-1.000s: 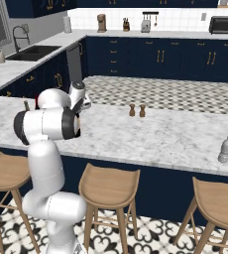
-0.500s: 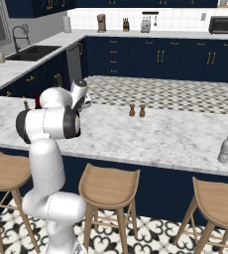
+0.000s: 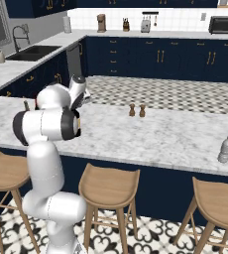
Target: Move the plastic bottles in the middle to the plastics group, and the glass bottles in the middle to the glass group.
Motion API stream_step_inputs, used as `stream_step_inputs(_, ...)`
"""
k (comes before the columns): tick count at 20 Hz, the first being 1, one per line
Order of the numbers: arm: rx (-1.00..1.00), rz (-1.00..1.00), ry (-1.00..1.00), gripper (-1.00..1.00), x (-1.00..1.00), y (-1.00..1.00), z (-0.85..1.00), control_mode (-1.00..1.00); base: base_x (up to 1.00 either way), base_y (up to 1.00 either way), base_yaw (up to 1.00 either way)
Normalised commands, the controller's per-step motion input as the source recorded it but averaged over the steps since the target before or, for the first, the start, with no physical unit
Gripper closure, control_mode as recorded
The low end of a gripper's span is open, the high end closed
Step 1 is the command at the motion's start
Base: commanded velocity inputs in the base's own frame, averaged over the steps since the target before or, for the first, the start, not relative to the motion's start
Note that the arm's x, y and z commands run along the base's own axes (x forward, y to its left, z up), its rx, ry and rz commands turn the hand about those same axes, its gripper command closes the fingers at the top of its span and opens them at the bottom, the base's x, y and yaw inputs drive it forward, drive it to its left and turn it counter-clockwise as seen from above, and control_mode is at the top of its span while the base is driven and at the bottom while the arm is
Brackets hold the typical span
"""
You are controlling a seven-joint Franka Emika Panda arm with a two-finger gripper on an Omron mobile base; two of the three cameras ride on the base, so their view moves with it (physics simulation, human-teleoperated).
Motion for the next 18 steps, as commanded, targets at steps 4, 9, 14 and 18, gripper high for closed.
stream_step_inputs(4, 0.0, 0.0, -0.02, -1.0, 0.0, 0.0, 0.46, -1.0, 0.0, 0.0, 0.0)
stream_step_inputs(9, 0.0, 0.0, 0.0, -1.0, -0.13, -0.07, 0.63, -1.0, 0.0, 0.0, 0.0)
stream_step_inputs(14, 0.0, -0.03, 0.0, -1.0, -0.66, -0.28, 0.31, -1.0, 0.0, 0.0, 0.0)
stream_step_inputs(18, 0.01, -0.12, 0.0, -1.0, -1.0, -0.28, 0.08, -1.0, 0.0, 0.0, 0.0)
